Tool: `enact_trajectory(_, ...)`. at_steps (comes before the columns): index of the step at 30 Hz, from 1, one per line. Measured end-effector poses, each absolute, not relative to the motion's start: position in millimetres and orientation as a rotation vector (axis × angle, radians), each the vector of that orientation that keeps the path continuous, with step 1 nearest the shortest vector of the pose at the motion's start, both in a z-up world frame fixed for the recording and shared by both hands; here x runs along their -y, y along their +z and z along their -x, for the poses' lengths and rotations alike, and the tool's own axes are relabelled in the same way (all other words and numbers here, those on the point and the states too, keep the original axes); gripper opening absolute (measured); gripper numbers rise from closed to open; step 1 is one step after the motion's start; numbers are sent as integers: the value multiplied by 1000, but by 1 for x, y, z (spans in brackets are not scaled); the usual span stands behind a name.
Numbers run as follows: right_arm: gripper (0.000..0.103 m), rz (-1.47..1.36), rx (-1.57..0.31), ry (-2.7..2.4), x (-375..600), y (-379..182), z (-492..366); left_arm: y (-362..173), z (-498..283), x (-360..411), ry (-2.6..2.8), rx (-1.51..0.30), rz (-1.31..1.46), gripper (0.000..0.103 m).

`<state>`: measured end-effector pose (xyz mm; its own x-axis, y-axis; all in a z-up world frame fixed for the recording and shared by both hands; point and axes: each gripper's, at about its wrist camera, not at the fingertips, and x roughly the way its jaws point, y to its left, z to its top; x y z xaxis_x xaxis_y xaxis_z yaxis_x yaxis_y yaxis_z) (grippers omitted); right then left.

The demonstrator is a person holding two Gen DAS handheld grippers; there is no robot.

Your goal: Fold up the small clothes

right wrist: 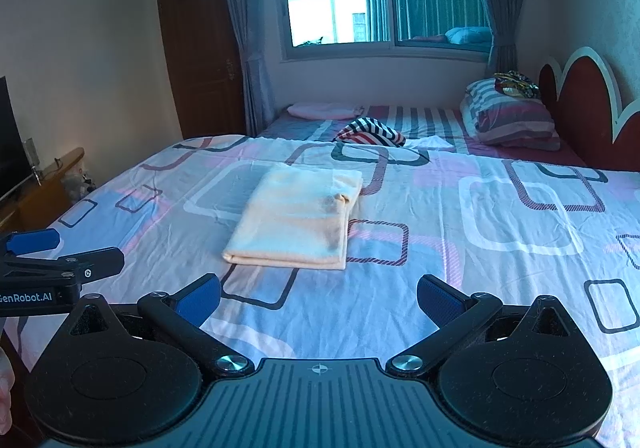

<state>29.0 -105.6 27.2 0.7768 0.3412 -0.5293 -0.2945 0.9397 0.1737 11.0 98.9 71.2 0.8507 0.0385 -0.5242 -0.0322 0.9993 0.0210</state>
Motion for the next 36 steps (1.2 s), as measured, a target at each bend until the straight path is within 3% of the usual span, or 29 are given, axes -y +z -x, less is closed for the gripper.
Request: enact_trajectory(36,103,-66,-581,361,113,29,-29,71,-8,-96,48,-533,-15,102)
